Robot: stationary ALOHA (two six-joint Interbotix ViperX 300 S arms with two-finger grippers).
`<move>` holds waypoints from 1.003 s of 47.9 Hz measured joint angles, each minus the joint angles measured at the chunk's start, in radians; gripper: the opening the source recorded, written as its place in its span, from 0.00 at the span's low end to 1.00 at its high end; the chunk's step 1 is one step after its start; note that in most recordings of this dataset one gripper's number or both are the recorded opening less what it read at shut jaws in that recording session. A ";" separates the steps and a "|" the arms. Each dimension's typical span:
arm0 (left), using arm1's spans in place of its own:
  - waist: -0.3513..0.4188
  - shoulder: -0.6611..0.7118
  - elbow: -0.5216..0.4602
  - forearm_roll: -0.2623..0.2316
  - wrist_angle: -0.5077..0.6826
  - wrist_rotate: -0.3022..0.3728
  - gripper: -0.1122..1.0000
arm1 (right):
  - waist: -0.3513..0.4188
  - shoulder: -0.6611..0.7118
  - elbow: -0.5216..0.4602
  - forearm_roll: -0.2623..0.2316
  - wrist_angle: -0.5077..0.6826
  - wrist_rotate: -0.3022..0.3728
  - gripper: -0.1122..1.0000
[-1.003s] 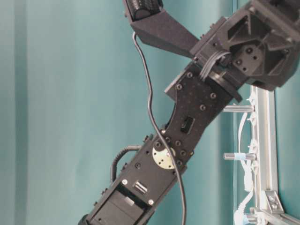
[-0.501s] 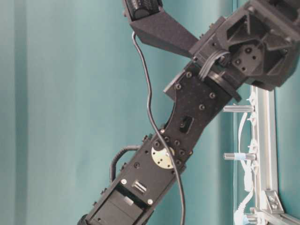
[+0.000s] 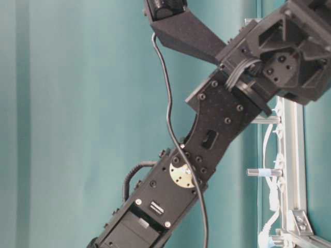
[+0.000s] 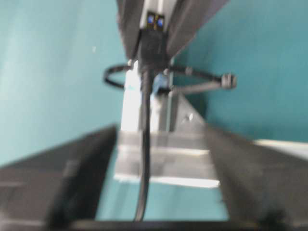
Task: Insert the wire through the string loop located on the right side.
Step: 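Grasp the plug with the left gripper and open the right gripper, then pull the cable through the loop leftward with the left gripper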
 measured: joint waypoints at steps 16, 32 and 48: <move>0.000 -0.071 0.084 0.000 0.043 0.000 0.30 | -0.002 -0.067 0.029 -0.002 0.005 0.000 0.84; -0.002 -0.219 0.244 0.000 0.118 0.000 0.30 | -0.002 -0.069 0.035 0.000 0.005 0.000 0.84; -0.002 -0.351 0.397 0.000 0.181 0.000 0.30 | -0.002 -0.071 0.046 0.000 0.005 0.000 0.84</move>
